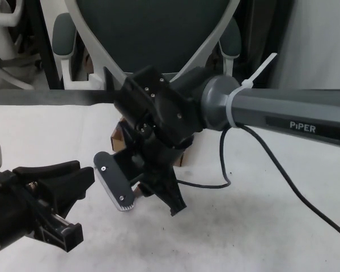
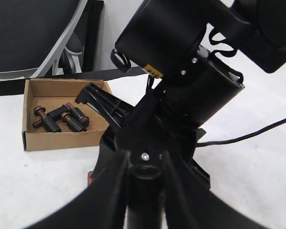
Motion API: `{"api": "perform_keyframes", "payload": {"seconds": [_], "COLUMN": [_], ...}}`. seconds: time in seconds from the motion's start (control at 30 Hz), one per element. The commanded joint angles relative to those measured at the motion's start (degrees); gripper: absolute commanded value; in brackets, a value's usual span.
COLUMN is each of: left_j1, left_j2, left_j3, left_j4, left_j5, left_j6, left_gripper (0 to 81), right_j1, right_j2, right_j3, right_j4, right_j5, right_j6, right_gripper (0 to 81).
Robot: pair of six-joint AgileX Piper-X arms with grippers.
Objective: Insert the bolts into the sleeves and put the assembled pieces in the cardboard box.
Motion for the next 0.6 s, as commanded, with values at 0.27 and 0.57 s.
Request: {"api": "perform_keyframes", "payload": {"seconds": [0.27,0.57], "left_j1": [-0.02,-0.02], "left_j2": [-0.56,-0.56], "left_j3": [-0.08,-0.08], "left_j4": [-1.43,-1.43], "left_j5": [0.45,0.41], "left_j6": [0.08,0.19], "left_gripper": [0.8,0.8], "right_j1": [0.12,0.12], "right_j2": [3.41,4.49], "right_j3": [-0.96,-1.06], "right_j4": [-1.38,-2.20], "right_j5": [4.32,3.88], "right_j6": [-2.93,-4.27], "right_gripper": [32.1,32.1]}}
